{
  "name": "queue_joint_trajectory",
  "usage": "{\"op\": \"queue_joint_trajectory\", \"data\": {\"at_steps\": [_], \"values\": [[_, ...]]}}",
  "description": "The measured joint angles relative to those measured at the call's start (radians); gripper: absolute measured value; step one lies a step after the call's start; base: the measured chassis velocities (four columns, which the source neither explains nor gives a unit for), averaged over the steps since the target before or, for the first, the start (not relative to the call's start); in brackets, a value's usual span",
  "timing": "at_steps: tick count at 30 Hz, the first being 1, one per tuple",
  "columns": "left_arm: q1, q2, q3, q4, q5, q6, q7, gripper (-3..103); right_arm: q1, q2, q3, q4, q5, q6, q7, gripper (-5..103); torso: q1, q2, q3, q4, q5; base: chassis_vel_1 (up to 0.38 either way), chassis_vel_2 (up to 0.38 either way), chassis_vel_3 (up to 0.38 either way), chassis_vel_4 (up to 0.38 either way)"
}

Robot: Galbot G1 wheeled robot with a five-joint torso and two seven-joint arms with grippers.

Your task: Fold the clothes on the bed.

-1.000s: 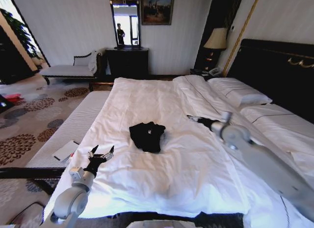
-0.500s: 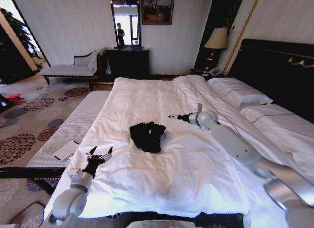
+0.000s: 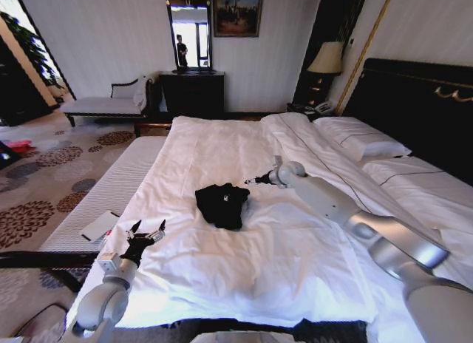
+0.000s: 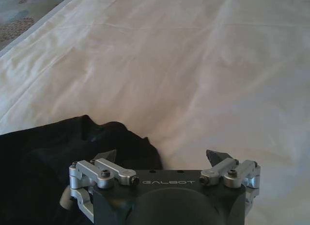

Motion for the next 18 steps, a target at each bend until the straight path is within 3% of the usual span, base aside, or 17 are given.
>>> {"op": "queue_joint_trajectory", "data": {"at_steps": [9, 18], "values": [[0.008, -0.012, 0.016, 0.015, 0.007, -0.012, 0.008, 100, 0.028, 0.036, -0.075, -0.001, -0.045, 0.007, -0.014, 100, 0.0, 0.0, 0.0, -0.0001, -0.0001, 0.0, 0.0, 0.0, 0.0], [0.012, -0.009, 0.006, 0.019, 0.004, -0.019, 0.011, 100, 0.019, 0.023, -0.111, 0.019, -0.093, 0.009, -0.02, 101, 0.0, 0.0, 0.0, -0.0004, 0.0, 0.0, 0.0, 0.0, 0.0]]}}
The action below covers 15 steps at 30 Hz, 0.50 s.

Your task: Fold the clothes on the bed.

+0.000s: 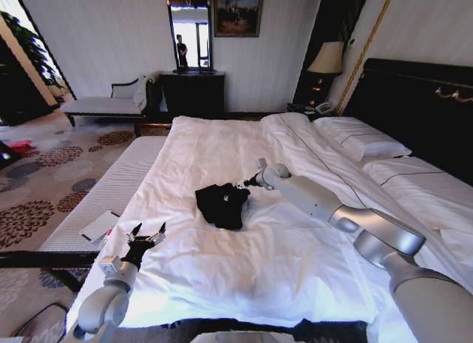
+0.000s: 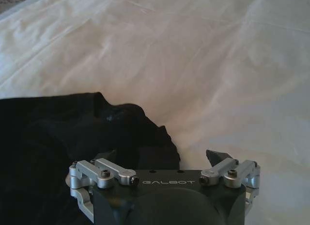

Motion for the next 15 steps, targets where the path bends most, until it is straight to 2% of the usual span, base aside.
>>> {"op": "queue_joint_trajectory", "data": {"at_steps": [7, 10, 13, 14, 15], "values": [[-0.004, -0.004, 0.002, 0.003, 0.0, -0.002, 0.0, 100, -0.002, -0.012, -0.012, -0.017, -0.025, 0.004, -0.015, 94, 0.0, 0.0, 0.0, -0.0001, 0.0, 0.0, 0.0, 0.0, 0.0], [-0.009, -0.002, 0.001, 0.006, -0.003, -0.003, 0.0, 100, -0.005, -0.006, -0.016, -0.024, -0.032, 0.006, -0.018, 80, 0.0, 0.0, 0.0, 0.0, 0.0, 0.0, 0.0, 0.0, 0.0], [-0.011, -0.003, 0.002, 0.007, -0.004, -0.003, 0.0, 100, -0.005, -0.003, -0.019, -0.027, -0.033, 0.006, -0.021, 75, 0.0, 0.0, 0.0, 0.0005, 0.0, 0.0, 0.0, 0.0, 0.0], [-0.011, -0.003, 0.002, 0.009, -0.005, -0.005, 0.0, 100, -0.005, -0.005, -0.025, -0.027, -0.033, 0.006, -0.023, 70, 0.0, 0.0, 0.0, 0.0005, 0.0, 0.0, 0.0, 0.0, 0.0], [-0.011, -0.003, 0.001, 0.012, -0.006, -0.006, 0.0, 100, -0.005, -0.008, -0.03, -0.023, -0.033, 0.006, -0.024, 58, 0.0, 0.0, 0.0, 0.0004, -0.0001, 0.0, 0.0, 0.0, 0.0]]}}
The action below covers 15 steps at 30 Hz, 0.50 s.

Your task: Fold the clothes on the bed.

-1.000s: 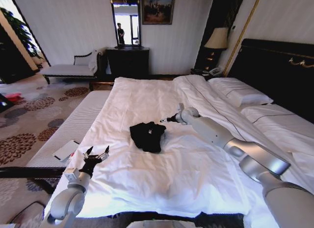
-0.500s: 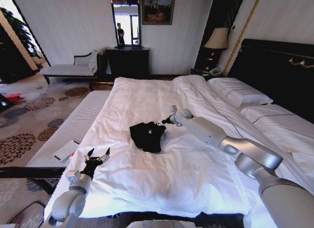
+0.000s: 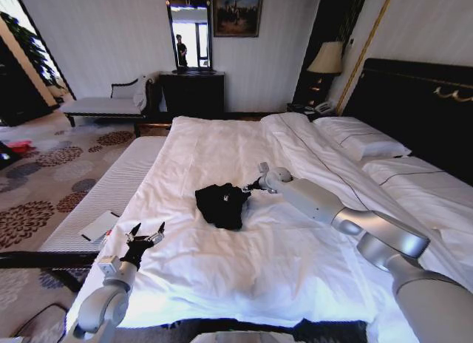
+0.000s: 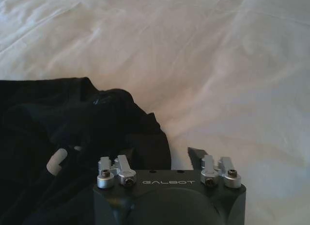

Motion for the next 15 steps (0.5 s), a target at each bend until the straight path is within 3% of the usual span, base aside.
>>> {"op": "queue_joint_trajectory", "data": {"at_steps": [2, 5, 7, 9, 11, 13, 15], "values": [[0.0, 0.0, -0.001, 0.002, 0.0, -0.001, 0.0, 100, 0.0, -0.002, -0.002, 0.003, 0.0, 0.0, 0.0, 58, 0.0, 0.0, 0.0, -0.0002, 0.0, 0.0, 0.0, 0.0, 0.0], [-0.002, 0.001, -0.003, 0.012, -0.004, -0.006, 0.002, 100, 0.0, -0.008, -0.017, 0.019, 0.001, -0.003, 0.0, 42, 0.0, 0.0, 0.0, -0.0003, 0.0001, 0.0, 0.0, 0.0, 0.0], [-0.003, 0.001, -0.003, 0.014, -0.004, -0.007, 0.002, 100, 0.001, -0.009, -0.022, 0.021, 0.001, -0.003, 0.0, 37, 0.0, 0.0, 0.0, -0.0003, 0.0001, 0.0, 0.0, 0.0, 0.0], [-0.006, 0.001, -0.003, 0.016, -0.005, -0.007, 0.002, 100, 0.005, -0.01, -0.032, 0.027, 0.001, -0.005, 0.002, 37, 0.0, 0.0, 0.0, -0.0002, 0.0, 0.0, 0.0, 0.0, 0.0], [-0.009, 0.001, -0.003, 0.02, -0.005, -0.008, 0.002, 100, 0.009, -0.012, -0.04, 0.036, 0.003, -0.006, 0.005, 21, 0.0, 0.0, 0.0, -0.0002, 0.0, 0.0, 0.0, 0.0, 0.0], [-0.009, 0.001, -0.003, 0.021, -0.005, -0.009, 0.002, 100, 0.01, -0.013, -0.042, 0.038, 0.004, -0.006, 0.006, 21, 0.0, 0.0, 0.0, -0.0002, 0.0, 0.0, 0.0, 0.0, 0.0], [-0.01, 0.0, -0.003, 0.024, -0.005, -0.013, 0.002, 100, 0.011, -0.016, -0.046, 0.046, 0.006, -0.007, 0.009, 10, 0.0, 0.0, 0.0, -0.0002, 0.0001, 0.0, 0.0, 0.0, 0.0]]}}
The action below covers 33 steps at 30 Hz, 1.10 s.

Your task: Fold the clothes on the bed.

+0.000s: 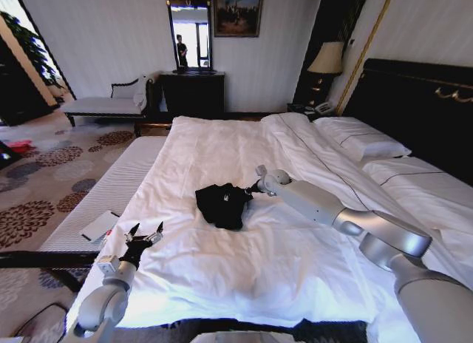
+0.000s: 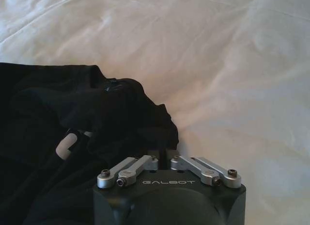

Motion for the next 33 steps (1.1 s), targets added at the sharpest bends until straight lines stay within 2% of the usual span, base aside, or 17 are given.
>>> {"op": "queue_joint_trajectory", "data": {"at_steps": [1, 3, 13, 17, 23, 25, 27, 29, 31, 33], "values": [[0.0, 0.0, 0.0, 0.0, 0.0, 0.0, 0.0, 100, 0.001, -0.003, -0.001, 0.004, 0.001, 0.0, 0.001, 5, 0.0, 0.0, 0.0, 0.0, 0.0, 0.0, 0.0, 0.0, 0.0], [-0.001, 0.0, 0.0, 0.0, 0.0, 0.0, -0.001, 100, 0.002, -0.005, -0.001, 0.008, 0.002, 0.0, 0.001, 2, 0.0, 0.0, 0.0, 0.0, -0.0001, 0.0, 0.0, 0.0, 0.0], [-0.026, 0.024, -0.011, -0.001, -0.02, 0.012, -0.012, 100, -0.005, -0.045, 0.017, 0.072, 0.02, -0.001, 0.025, 0, 0.0, 0.0, 0.0, -0.0002, -0.0001, 0.0, 0.0, 0.0, 0.0], [-0.063, 0.049, -0.013, 0.003, -0.046, 0.04, -0.03, 100, -0.014, -0.059, 0.033, 0.094, 0.023, -0.001, 0.029, 0, 0.0, 0.0, 0.0, 0.0, -0.0001, 0.0, 0.0, 0.0, 0.0], [-0.178, 0.143, 0.018, 0.035, -0.118, 0.111, -0.055, 100, -0.025, -0.066, 0.039, 0.117, 0.021, 0.0, 0.031, 0, 0.0, 0.0, 0.0, 0.0001, -0.0002, 0.0, 0.0, 0.0, 0.0], [-0.284, 0.21, 0.06, 0.085, -0.173, 0.143, -0.057, 100, -0.031, -0.063, 0.047, 0.119, 0.017, 0.002, 0.032, 0, 0.0, 0.0, 0.0, -0.0001, -0.0004, 0.0, 0.0, 0.0, 0.0], [-0.325, 0.228, 0.08, 0.107, -0.199, 0.15, -0.055, 100, -0.033, -0.063, 0.049, 0.119, 0.015, 0.002, 0.033, 0, 0.0, 0.0, 0.0, 0.0, -0.0003, 0.0, 0.0, 0.0, 0.0], [-0.455, 0.279, 0.143, 0.174, -0.303, 0.175, -0.033, 100, -0.037, -0.061, 0.053, 0.12, 0.013, 0.002, 0.033, 0, 0.0, 0.0, 0.0, -0.0003, -0.0001, 0.0, 0.0, 0.0, 0.0], [-0.484, 0.29, 0.16, 0.193, -0.334, 0.185, -0.027, 100, -0.038, -0.061, 0.054, 0.12, 0.012, 0.003, 0.033, 0, 0.0, 0.0, 0.0, -0.0004, -0.0002, 0.0, 0.0, 0.0, 0.0], [-0.622, 0.326, 0.245, 0.285, -0.471, 0.235, 0.001, 100, -0.042, -0.061, 0.053, 0.122, 0.007, 0.003, 0.033, 0, 0.0, 0.0, 0.0, -0.0002, 0.0, 0.0, 0.0, 0.0, 0.0]]}}
